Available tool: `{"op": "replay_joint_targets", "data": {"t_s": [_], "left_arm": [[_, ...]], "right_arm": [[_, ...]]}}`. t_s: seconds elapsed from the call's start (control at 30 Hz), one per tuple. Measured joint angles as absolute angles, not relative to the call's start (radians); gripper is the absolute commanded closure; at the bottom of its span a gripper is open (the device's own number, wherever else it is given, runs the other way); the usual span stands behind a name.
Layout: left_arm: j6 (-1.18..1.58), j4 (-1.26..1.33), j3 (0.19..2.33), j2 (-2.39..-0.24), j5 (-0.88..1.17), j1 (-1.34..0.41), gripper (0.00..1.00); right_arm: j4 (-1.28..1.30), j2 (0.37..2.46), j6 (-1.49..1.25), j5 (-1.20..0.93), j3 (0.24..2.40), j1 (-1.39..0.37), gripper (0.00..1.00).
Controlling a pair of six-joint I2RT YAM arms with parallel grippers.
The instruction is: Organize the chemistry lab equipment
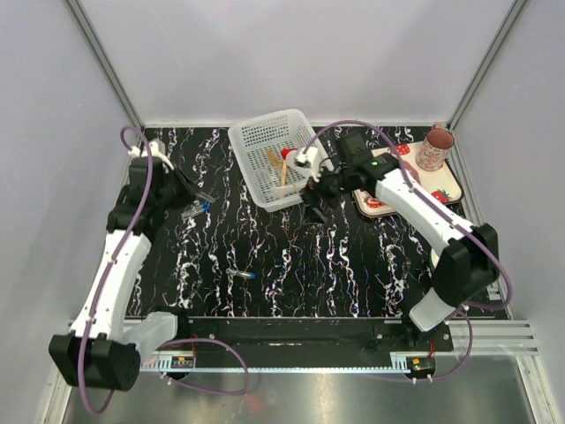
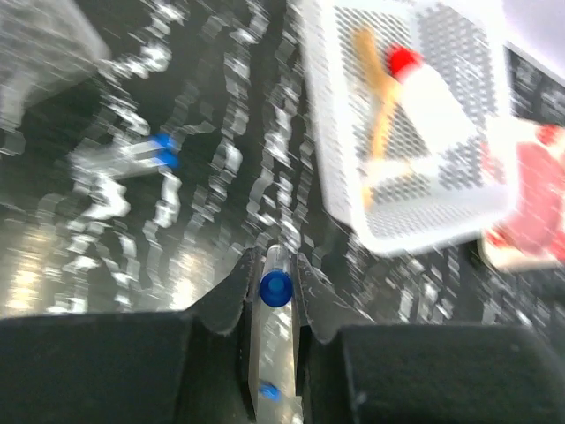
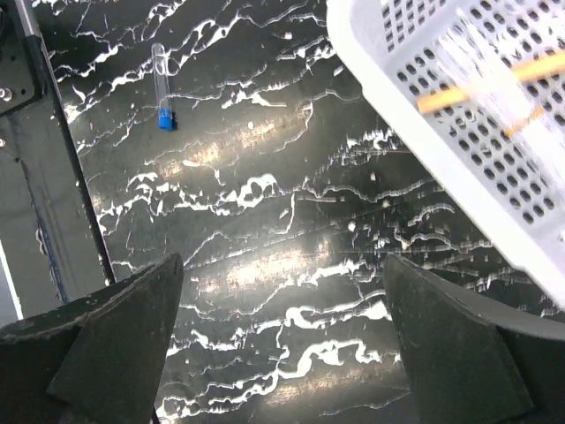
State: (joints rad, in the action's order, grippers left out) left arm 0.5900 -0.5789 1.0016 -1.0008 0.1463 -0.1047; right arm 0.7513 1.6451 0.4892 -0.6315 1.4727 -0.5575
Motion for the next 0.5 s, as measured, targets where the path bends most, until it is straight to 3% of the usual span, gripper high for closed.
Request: {"op": "replay_joint_targets", "data": {"t_s": [0.23,0.5], "left_arm": [[0.390,-0.599,1.146,-1.217,-0.139,-0.035,0.93],[0.290,-0.499,1.202,-1.470,-0.192,0.048,0.94]], "right_arm": [[0.734,1.460,0.506,-0.728,1.237,-0.432,0.00],[0.709,1.444,0.534,-0.805,1.170,-0.339,0.00]]}}
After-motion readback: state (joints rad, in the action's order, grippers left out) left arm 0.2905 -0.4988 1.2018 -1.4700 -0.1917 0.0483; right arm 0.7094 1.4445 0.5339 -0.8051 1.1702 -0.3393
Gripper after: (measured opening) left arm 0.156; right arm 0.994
